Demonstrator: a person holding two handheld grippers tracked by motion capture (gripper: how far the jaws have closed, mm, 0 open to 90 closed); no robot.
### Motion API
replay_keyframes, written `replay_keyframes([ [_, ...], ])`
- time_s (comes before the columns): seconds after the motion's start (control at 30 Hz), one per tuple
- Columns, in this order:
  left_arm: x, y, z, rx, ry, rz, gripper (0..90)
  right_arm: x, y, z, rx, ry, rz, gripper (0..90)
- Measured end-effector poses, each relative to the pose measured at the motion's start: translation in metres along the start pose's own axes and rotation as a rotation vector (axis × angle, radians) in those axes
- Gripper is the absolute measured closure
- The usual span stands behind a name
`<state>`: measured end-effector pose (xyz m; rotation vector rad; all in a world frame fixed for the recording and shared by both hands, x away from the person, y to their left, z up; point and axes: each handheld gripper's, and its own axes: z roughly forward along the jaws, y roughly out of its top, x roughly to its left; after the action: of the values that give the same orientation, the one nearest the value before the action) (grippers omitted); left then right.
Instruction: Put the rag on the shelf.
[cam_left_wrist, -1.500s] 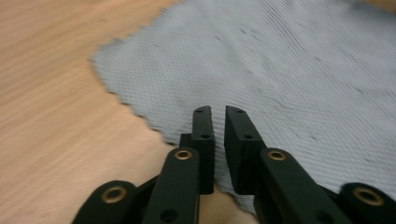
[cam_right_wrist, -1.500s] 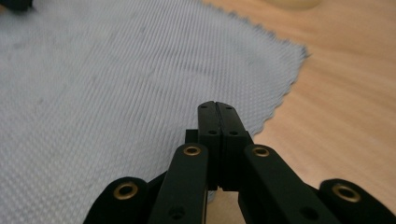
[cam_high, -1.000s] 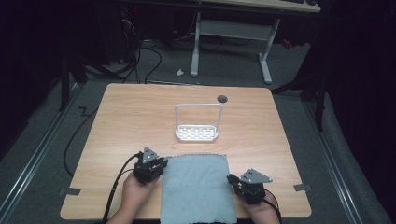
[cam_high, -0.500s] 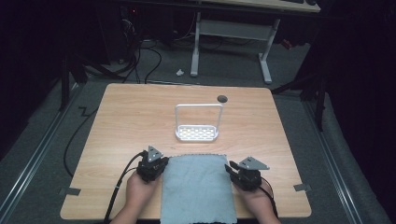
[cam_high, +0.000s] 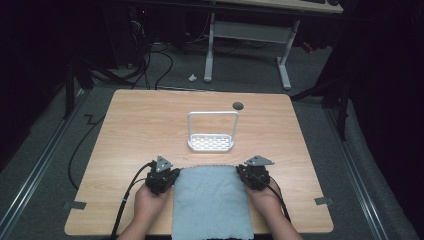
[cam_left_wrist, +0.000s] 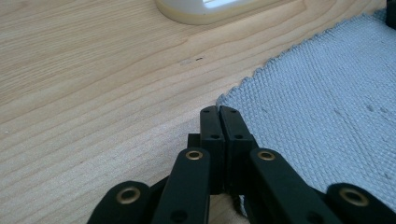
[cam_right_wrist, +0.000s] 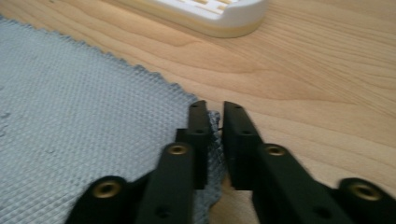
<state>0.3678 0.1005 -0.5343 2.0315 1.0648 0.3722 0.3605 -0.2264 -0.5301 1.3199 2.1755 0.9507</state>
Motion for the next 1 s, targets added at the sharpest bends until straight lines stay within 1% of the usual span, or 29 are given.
replay_keyframes([
  [0.03,0.000,0.000,0.000,0.000,0.003,0.003,89.1,0.001,0.000,0.000,-0.001,-0.001,-0.004,89.2],
  [0.1,0.001,-0.001,-0.002,-0.010,-0.010,0.000,89.4,0.002,0.000,-0.002,-0.003,0.011,-0.013,89.7],
  [0.13,0.001,-0.002,-0.004,-0.026,-0.017,-0.008,89.4,0.003,0.000,-0.004,-0.018,0.007,-0.026,89.8],
  [0.2,0.002,-0.004,-0.009,-0.047,-0.029,-0.010,89.4,0.006,0.001,-0.013,-0.052,0.007,-0.033,89.8],
  [0.27,0.002,-0.006,-0.013,-0.078,-0.040,-0.024,89.5,0.010,0.001,-0.022,-0.085,0.011,-0.042,89.8],
  [0.3,0.001,-0.007,-0.016,-0.094,-0.045,-0.027,89.5,0.012,0.000,-0.026,-0.101,0.010,-0.041,89.8],
  [0.33,0.001,-0.007,-0.017,-0.097,-0.051,-0.022,89.4,0.014,-0.002,-0.029,-0.117,0.007,-0.042,89.7],
  [0.37,-0.001,-0.007,-0.019,-0.098,-0.048,-0.008,89.4,0.016,-0.004,-0.032,-0.135,0.006,-0.047,89.7],
  [0.4,-0.001,-0.007,-0.022,-0.111,-0.048,-0.004,89.5,0.018,-0.007,-0.034,-0.149,0.005,-0.049,89.7],
  [0.47,-0.003,-0.009,-0.027,-0.135,-0.056,-0.014,89.4,0.019,-0.011,-0.038,-0.165,0.013,-0.046,89.7],
  [0.5,-0.004,-0.010,-0.029,-0.141,-0.052,-0.009,89.4,0.020,-0.012,-0.039,-0.167,0.015,-0.055,89.7],
  [0.53,-0.005,-0.011,-0.030,-0.149,-0.052,-0.011,89.4,0.020,-0.013,-0.041,-0.174,0.012,-0.061,89.7],
  [0.6,-0.007,-0.012,-0.031,-0.155,-0.064,-0.021,89.4,0.020,-0.013,-0.043,-0.191,0.016,-0.056,89.7],
  [0.67,-0.010,-0.011,-0.034,-0.178,-0.065,-0.026,89.4,0.020,-0.012,-0.045,-0.208,0.010,-0.056,89.7],
  [0.8,-0.017,-0.008,-0.041,-0.219,-0.061,-0.006,89.4,0.023,-0.011,-0.051,-0.249,-0.002,-0.076,89.7],
  [0.83,-0.017,-0.008,-0.041,-0.219,-0.061,-0.006,89.4,0.023,-0.010,-0.052,-0.259,-0.005,-0.075,89.6],
  [0.93,-0.019,-0.004,-0.049,-0.251,-0.066,-0.010,89.4,0.023,-0.008,-0.058,-0.292,-0.008,-0.074,89.6],
  [1.0,-0.021,-0.002,-0.055,-0.261,-0.065,-0.008,89.4,0.023,-0.006,-0.063,-0.311,-0.018,-0.084,89.6],
])
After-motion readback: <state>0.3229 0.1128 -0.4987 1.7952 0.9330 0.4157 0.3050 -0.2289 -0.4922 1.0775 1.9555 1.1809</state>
